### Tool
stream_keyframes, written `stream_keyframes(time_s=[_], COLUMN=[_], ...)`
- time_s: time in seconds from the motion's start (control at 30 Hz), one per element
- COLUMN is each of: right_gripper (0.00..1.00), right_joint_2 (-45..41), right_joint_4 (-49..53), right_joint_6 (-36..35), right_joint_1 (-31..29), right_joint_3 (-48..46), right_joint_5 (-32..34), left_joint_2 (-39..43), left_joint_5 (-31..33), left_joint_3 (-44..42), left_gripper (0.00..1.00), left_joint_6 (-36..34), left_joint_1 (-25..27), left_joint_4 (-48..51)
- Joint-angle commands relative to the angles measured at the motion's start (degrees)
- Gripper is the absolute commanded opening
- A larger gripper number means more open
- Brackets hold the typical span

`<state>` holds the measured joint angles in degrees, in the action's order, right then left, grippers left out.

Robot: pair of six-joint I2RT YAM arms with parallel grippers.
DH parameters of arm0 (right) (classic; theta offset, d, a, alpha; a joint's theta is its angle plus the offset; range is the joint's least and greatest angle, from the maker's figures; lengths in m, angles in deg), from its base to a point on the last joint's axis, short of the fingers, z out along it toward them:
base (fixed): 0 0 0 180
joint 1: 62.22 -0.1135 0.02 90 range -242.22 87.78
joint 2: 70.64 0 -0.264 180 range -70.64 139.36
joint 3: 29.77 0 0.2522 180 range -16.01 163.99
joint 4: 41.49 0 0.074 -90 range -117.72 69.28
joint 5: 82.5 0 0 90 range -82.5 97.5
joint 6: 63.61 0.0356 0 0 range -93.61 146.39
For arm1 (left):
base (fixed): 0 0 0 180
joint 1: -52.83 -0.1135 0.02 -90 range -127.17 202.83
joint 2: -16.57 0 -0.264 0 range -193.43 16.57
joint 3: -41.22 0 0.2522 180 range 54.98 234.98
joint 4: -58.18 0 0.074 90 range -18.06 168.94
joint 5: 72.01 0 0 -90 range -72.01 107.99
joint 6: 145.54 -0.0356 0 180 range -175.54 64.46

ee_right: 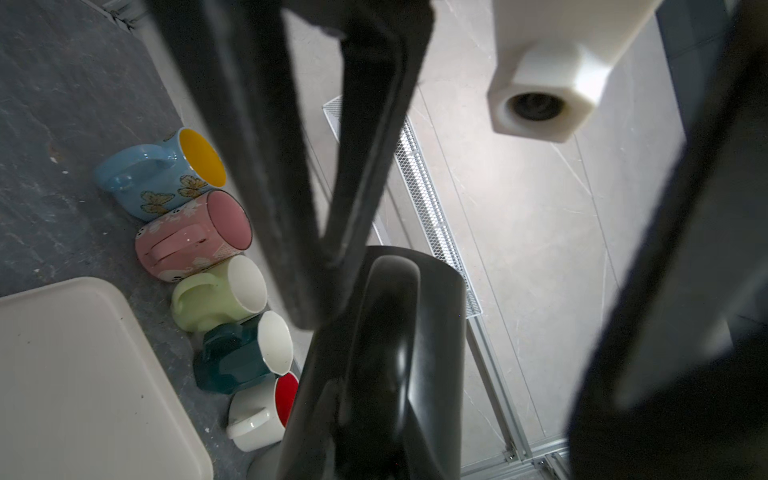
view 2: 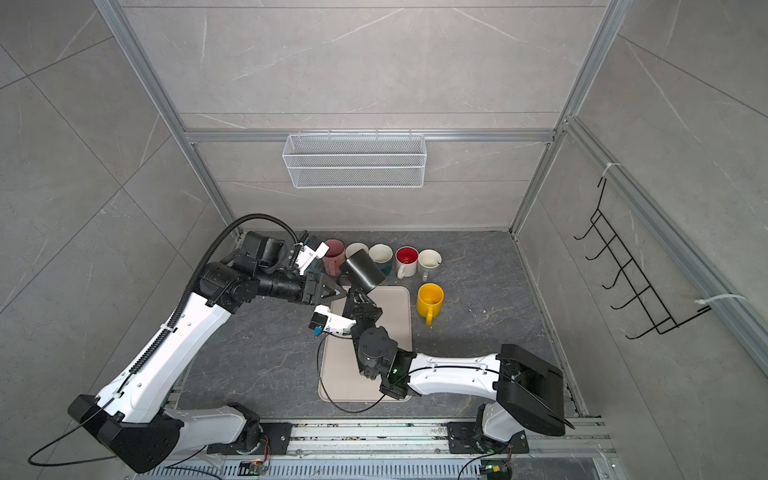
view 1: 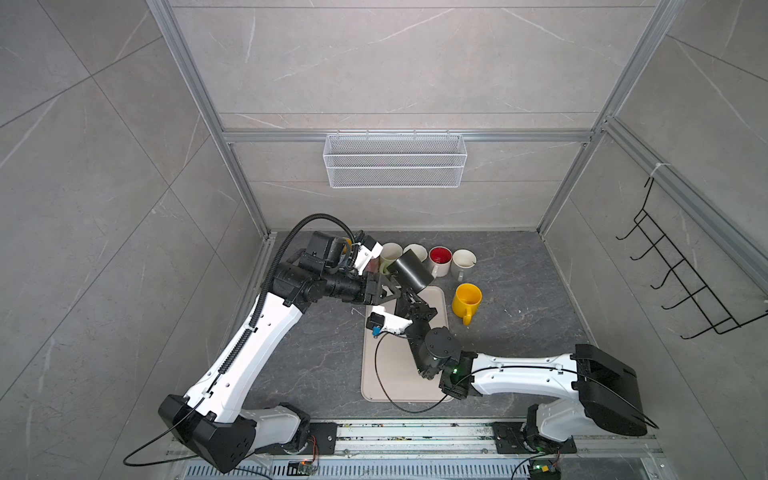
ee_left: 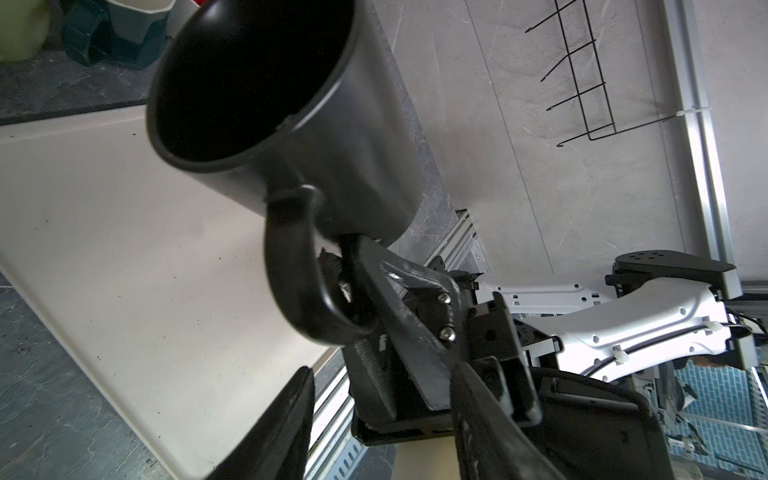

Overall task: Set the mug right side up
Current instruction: 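Tilt the black mug upright while the left gripper reaches for its handle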

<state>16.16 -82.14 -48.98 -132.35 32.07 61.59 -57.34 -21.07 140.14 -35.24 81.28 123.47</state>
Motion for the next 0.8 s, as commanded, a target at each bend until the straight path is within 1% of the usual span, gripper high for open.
stream_keyframes(time_s=[0.0,0.2,0.37,0.77], right_gripper=[0.0,0.0,0.0,0.0], right_joint_2=[0.24,2.47,3.2,3.92], right_joint_4=[-12.85,-16.5,-18.41,-19.46], right_joint_6=[-5.61,-9.63,-10.57,-11.19], right_joint_1=[-0.7,-1.49,-1.57,-1.95], right_joint_3=[-0.06,-0.15,-0.01,-0.26], right_joint_5=[0.59,0.15,0.14,-0.19], left_joint_2=[0.27,0.02,-0.16,-1.82], left_joint_5=[1.48,2.95,2.24,1.63], left_joint_3=[1.53,1.69,2.11,1.85], left_gripper=[0.56,0.55,0.55,0.53], left_joint_6=[-1.36,0.15,0.89,2.9], left_joint_1=[-0.41,-0.41,-0.4,-0.35], left_joint_4=[0.37,-1.96,-4.08,-5.9])
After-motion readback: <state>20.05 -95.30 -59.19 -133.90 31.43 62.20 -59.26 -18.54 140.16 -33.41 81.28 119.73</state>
